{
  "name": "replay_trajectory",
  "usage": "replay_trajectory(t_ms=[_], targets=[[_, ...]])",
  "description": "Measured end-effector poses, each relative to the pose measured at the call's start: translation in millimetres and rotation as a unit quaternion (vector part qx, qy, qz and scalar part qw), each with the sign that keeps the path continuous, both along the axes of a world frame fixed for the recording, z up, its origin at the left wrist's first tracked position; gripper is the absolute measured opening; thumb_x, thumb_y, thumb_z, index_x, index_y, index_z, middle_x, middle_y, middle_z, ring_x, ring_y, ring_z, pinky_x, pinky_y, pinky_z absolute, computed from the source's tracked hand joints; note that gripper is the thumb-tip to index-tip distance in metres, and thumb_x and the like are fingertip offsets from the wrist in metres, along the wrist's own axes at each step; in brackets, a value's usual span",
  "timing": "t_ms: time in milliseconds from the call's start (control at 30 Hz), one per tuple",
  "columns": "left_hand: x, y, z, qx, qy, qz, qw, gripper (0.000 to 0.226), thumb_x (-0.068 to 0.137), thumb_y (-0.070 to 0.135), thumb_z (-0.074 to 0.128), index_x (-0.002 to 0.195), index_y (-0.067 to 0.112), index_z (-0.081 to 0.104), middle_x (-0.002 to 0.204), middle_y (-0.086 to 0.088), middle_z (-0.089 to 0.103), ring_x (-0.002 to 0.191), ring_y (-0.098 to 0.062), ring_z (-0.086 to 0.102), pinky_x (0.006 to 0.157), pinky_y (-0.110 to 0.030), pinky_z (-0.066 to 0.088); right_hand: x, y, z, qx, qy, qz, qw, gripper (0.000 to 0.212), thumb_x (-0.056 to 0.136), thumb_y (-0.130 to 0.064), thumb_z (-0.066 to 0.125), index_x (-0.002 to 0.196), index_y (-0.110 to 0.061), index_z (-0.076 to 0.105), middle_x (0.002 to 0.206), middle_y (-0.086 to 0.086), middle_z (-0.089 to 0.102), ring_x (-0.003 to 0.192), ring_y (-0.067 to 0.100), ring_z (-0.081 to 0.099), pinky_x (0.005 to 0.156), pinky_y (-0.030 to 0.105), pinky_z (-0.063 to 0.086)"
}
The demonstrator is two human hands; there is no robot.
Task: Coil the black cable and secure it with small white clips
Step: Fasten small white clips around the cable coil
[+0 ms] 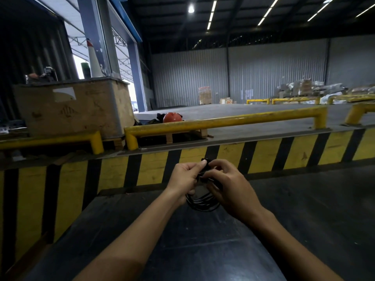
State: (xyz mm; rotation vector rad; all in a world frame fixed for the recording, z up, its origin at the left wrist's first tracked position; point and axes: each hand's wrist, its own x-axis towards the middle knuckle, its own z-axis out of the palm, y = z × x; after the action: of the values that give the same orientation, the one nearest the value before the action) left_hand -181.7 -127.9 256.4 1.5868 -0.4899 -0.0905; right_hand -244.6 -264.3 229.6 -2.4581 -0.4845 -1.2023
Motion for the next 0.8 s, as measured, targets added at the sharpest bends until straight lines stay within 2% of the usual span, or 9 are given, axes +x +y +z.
replay_trajectory(t_ms=[133,200,267,367,433,533,600,667,800], targets=[[-3.2,-1.2,-3.7,0.014,-0.063,0.007,0.998,0.03,0.092,0.033,0.057,0.085,0.008,0.072,0.04,0.011,0.051,0.034,-0.003,0.037,0.033,-0.018,0.024,1.9,-3.4,-2.3,0.083,0.009,0.033,0.996,0.019,0.088,-0.03,0.06,0.1,-0.018,0.068,0.127,0.005,0.05,0.105,0.011,0.052,0.084,0.022,0.05],[-6.4,-1.4,-6.4,0.016,-0.099,-0.005,0.995,0.025,0.094,0.027,0.055,0.087,0.009,0.071,0.04,0.014,0.055,0.034,0.001,0.044,0.033,-0.012,0.029,3.7,-6.8,-4.2,0.149,0.024,0.051,0.987,0.015,0.087,-0.027,0.062,0.096,-0.017,0.069,0.128,0.002,0.047,0.113,0.011,0.047,0.086,0.017,0.046],[-8.6,-2.6,-10.0,0.017,-0.109,-0.01,0.994,0.023,0.095,0.025,0.054,0.087,0.011,0.071,0.038,0.015,0.054,0.032,0.001,0.043,0.031,-0.012,0.028,6.0,-10.5,-5.2,0.216,0.035,0.061,0.974,0.01,0.087,-0.021,0.065,0.092,-0.015,0.07,0.122,0.0,0.052,0.111,0.01,0.051,0.083,0.015,0.047],[-7.9,-5.3,-16.8,0.019,-0.093,-0.014,0.995,0.027,0.093,0.029,0.055,0.084,0.01,0.072,0.038,0.011,0.042,0.031,-0.003,0.03,0.03,-0.017,0.021,7.3,-12.9,-7.8,0.301,0.058,0.107,0.946,0.005,0.085,-0.01,0.067,0.087,-0.011,0.072,0.094,0.005,0.071,0.087,0.016,0.068,0.076,0.038,0.059],[-6.6,-5.5,-21.7,0.034,-0.077,-0.022,0.996,0.032,0.092,0.034,0.055,0.084,0.008,0.072,0.043,0.005,0.038,0.034,-0.007,0.028,0.032,-0.018,0.019,6.6,-13.4,-11.6,0.314,0.062,0.115,0.94,0.006,0.083,-0.007,0.068,0.083,-0.013,0.07,0.081,0.004,0.072,0.078,0.015,0.069,0.072,0.041,0.059],[-7.1,-5.6,-29.0,0.034,-0.018,-0.029,0.999,0.037,0.092,0.044,0.052,0.074,0.017,0.07,0.043,0.003,0.038,0.036,-0.01,0.027,0.034,-0.019,0.019,5.1,-13.8,-19.6,0.277,0.036,0.107,0.954,0.014,0.082,-0.006,0.069,0.084,-0.02,0.065,0.08,-0.005,0.069,0.076,0.005,0.066,0.064,0.024,0.058],[-6.4,-6.4,-33.2,0.032,0.038,-0.011,0.999,0.04,0.091,0.049,0.051,0.072,0.017,0.067,0.043,0.007,0.04,0.036,-0.007,0.029,0.035,-0.019,0.02,2.7,-13.0,-24.2,0.212,0.005,0.074,0.974,0.022,0.082,-0.01,0.07,0.1,-0.02,0.063,0.085,-0.007,0.069,0.079,0.001,0.064,0.068,0.015,0.052],[-4.8,-7.2,-35.9,0.035,0.088,0.008,0.995,0.04,0.09,0.049,0.053,0.073,0.015,0.064,0.045,0.007,0.038,0.037,-0.007,0.029,0.035,-0.019,0.021,0.8,-12.6,-29.4,0.131,-0.021,0.047,0.99,0.033,0.081,-0.012,0.071,0.112,-0.018,0.061,0.089,-0.002,0.072,0.082,0.009,0.065,0.072,0.022,0.052],[-3.3,-11.1,-38.5,0.063,0.122,0.033,0.99,0.037,0.088,0.045,0.058,0.078,0.009,0.059,0.048,0.004,0.035,0.037,-0.008,0.028,0.036,-0.019,0.021,-1.5,-16.5,-39.3,0.011,-0.067,0.025,0.997,0.031,0.079,-0.01,0.074,0.109,-0.013,0.066,0.094,0.004,0.075,0.082,0.02,0.068,0.067,0.033,0.055]])
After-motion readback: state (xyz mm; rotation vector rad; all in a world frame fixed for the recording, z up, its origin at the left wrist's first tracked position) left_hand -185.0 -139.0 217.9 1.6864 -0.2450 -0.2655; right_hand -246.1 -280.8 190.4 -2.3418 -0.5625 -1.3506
